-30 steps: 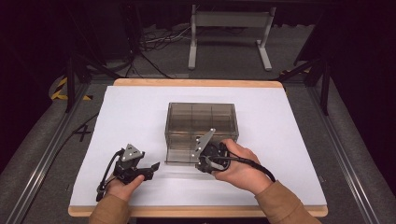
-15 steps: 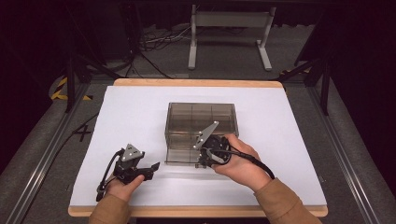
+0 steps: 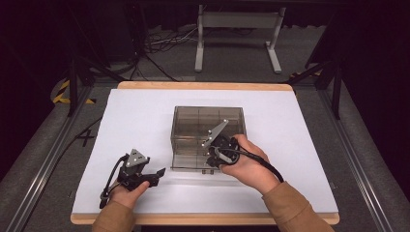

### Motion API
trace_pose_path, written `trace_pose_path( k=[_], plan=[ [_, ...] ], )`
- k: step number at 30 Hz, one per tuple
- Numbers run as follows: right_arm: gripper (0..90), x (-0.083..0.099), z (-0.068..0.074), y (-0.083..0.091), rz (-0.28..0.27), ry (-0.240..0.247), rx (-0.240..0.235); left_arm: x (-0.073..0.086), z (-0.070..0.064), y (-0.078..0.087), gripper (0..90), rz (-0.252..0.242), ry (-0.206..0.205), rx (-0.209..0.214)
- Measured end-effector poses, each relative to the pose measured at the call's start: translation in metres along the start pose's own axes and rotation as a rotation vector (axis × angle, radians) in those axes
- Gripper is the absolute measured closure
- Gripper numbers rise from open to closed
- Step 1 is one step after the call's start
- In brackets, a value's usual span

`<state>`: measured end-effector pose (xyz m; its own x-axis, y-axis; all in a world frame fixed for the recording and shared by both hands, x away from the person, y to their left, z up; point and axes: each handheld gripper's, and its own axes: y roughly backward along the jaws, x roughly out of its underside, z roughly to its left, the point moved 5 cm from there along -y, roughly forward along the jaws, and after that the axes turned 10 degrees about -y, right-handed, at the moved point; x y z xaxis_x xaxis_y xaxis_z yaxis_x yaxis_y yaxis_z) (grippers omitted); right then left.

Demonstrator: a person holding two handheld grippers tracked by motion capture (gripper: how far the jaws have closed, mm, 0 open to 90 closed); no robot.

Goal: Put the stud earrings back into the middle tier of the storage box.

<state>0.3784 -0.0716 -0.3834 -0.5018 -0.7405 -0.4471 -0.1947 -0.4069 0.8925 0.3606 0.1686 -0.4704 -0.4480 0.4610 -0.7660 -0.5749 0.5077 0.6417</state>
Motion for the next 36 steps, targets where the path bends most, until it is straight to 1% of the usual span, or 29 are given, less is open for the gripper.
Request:
trace_pose_path(
  k=[8,9,11,18,25,26,36],
  plan=[
    [86.4,-0.002,-0.005,-0.002,0.003,-0.023,0.012,0.000,0.000,0.000,27.9,0.000,-0.001,0.001],
    [86.4,-0.002,-0.006,-0.001,-0.002,-0.034,0.014,0.000,0.000,0.000,27.9,-0.001,-0.001,0.001],
    [86.4,-0.003,-0.008,-0.001,-0.004,-0.040,0.019,0.000,0.000,0.000,27.9,0.000,-0.002,0.000],
    [86.4,-0.004,-0.012,-0.001,-0.005,-0.046,0.029,0.000,0.000,0.000,28.0,0.001,-0.002,0.001],
    [86.4,-0.004,-0.013,-0.004,0.006,-0.052,0.033,0.000,0.000,0.000,27.9,-0.001,0.000,0.002],
    [86.4,-0.004,-0.014,-0.006,0.017,-0.052,0.035,0.000,0.000,0.000,27.9,-0.001,0.000,0.002],
    [86.4,-0.003,-0.015,-0.016,0.055,-0.053,0.035,0.000,0.000,0.000,27.9,0.000,-0.001,0.002]
  ],
)
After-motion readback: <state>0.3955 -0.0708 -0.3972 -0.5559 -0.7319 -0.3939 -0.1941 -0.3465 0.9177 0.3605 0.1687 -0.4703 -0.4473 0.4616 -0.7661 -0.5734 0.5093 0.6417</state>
